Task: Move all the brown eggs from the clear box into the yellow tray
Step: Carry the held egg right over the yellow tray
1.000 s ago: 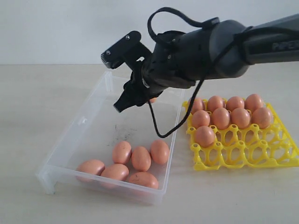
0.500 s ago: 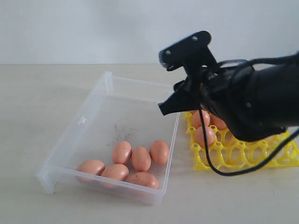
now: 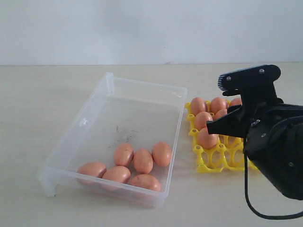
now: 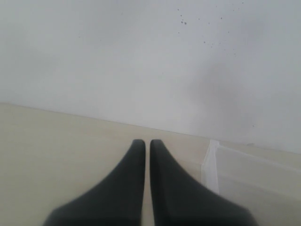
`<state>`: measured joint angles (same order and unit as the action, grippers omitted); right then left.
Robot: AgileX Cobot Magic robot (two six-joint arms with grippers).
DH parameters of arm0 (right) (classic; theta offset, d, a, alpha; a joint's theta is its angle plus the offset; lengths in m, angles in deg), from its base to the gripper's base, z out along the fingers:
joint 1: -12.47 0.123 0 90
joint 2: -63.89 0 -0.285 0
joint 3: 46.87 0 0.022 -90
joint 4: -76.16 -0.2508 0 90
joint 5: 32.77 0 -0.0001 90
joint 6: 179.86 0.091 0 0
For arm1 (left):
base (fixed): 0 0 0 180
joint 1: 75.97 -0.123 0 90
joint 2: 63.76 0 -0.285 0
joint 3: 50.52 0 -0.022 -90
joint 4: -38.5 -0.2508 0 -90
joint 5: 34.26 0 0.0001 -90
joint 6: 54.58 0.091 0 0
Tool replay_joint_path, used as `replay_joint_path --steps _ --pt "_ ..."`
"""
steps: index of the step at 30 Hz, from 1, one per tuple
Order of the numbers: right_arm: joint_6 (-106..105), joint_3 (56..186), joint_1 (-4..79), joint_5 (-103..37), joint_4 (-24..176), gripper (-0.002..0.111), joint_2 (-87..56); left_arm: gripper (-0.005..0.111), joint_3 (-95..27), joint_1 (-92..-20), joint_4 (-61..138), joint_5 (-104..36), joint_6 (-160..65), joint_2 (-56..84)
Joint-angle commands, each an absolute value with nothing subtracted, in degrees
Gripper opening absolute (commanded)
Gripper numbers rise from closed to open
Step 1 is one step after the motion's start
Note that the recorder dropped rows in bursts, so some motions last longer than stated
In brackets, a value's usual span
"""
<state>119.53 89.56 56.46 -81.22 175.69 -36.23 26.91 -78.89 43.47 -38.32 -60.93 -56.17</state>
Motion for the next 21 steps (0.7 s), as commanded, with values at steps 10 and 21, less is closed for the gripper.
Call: replay_joint_path --steps 10,21 --pt "50.28 99.66 56.27 -102.73 143.94 0.000 -25.67 0.004 26.69 -78.67 43.50 -38.21 -61.00 -55.97" --pt "24.85 104.56 56.06 -79.85 109.88 0.000 -25.67 0.004 26.69 -78.67 43.50 -38.21 -61.00 -55.97"
